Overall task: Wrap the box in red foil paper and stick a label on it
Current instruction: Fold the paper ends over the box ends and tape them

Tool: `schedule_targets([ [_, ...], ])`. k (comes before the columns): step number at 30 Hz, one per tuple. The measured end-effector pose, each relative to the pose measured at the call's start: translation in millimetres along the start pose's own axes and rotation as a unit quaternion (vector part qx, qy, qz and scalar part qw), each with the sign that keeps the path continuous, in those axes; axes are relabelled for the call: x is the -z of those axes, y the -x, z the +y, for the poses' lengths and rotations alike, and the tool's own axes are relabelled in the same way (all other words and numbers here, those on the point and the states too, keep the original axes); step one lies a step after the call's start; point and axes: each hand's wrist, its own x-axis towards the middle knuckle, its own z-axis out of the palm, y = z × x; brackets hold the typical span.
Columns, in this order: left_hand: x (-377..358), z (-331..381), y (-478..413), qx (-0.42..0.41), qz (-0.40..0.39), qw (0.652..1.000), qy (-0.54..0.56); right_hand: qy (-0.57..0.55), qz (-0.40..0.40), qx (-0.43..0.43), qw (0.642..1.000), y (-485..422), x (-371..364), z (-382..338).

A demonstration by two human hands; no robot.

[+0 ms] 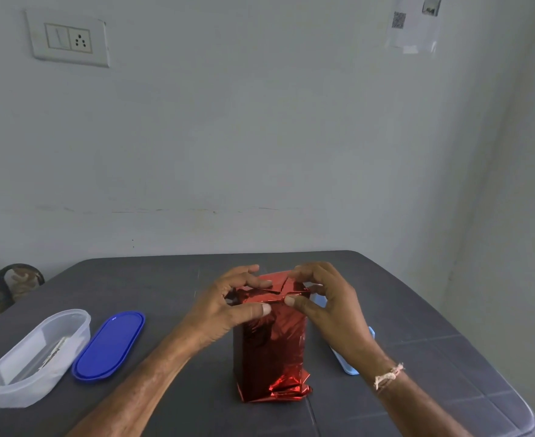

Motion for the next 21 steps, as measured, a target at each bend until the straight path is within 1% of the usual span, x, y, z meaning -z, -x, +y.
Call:
schedule_targets([
  [4,0,-2,0,-0.010,-0.005,1.000,-0.012,0.025,-0.014,-0.010,1.000,-3,-1,3],
  [8,0,-1,-2,-0.009,-0.008,0.999,-0.036,0.074,-0.027,0.044,0.996,-6,-3,6],
  [11,0,-1,-1,-0.009,0.007,0.999,-0.034,0.097,-0.038,0.070,0.992,-9,-5,6],
  [16,-3,-2,1,-0.034,0.039,0.997,-0.060,0.117,-0.035,0.089,0.988,-14,-7,10],
  [21,1,8,-6,-0.023,0.027,0.992,-0.120,0.162,-0.021,0.096,0.982,-17,-6,17],
])
